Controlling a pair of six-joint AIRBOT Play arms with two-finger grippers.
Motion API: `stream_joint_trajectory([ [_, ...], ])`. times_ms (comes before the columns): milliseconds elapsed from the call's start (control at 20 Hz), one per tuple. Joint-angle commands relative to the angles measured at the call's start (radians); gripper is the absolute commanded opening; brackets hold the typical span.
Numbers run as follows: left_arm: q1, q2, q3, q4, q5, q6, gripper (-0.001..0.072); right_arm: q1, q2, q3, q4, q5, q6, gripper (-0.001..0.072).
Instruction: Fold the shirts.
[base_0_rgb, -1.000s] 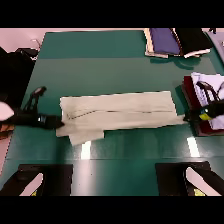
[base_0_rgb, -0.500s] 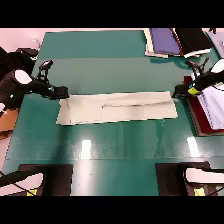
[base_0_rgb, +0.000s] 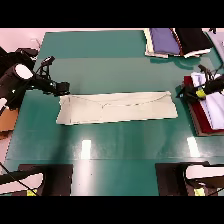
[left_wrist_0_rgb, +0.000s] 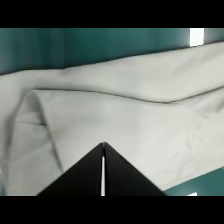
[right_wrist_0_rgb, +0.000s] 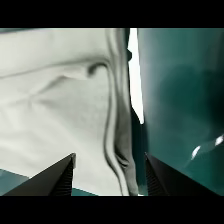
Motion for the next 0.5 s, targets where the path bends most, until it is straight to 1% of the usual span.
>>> stream_joint_trajectory([
  [0, -0.066, -0.002, 0.002, -0.028, 0.035, -0.01, 0.0027, -0.082, -0.043, -0.096, 0.121, 0.01, -0.081, 0.0513],
  [100, -0.134, -0.006, 0.002, -0.029, 0.084, -0.046, 0.0028, -0.074, -0.082, -0.12, 0.163, 0.008, -0.091, 0.0513],
  [200, -0.195, -0.014, 0.002, -0.036, 0.127, -0.06, 0.0027, -0.042, -0.124, -0.127, 0.188, 0.005, -0.094, 0.0512],
  [250, -0.224, -0.026, 0.002, -0.044, 0.149, -0.086, 0.0027, -0.018, -0.142, -0.127, 0.198, -0.001, -0.094, 0.0508],
  [300, -0.251, -0.041, 0.002, -0.053, 0.166, -0.109, 0.0027, 0.001, -0.153, -0.127, 0.204, -0.012, -0.098, 0.048],
  [400, -0.303, -0.081, 0.003, -0.08, 0.203, -0.127, 0.0027, 0.043, -0.147, -0.124, 0.204, -0.044, -0.117, 0.0248],
  [450, -0.327, -0.103, 0.003, -0.116, 0.237, -0.127, 0.0027, 0.057, -0.133, -0.112, 0.204, -0.053, -0.123, 0.0083],
])
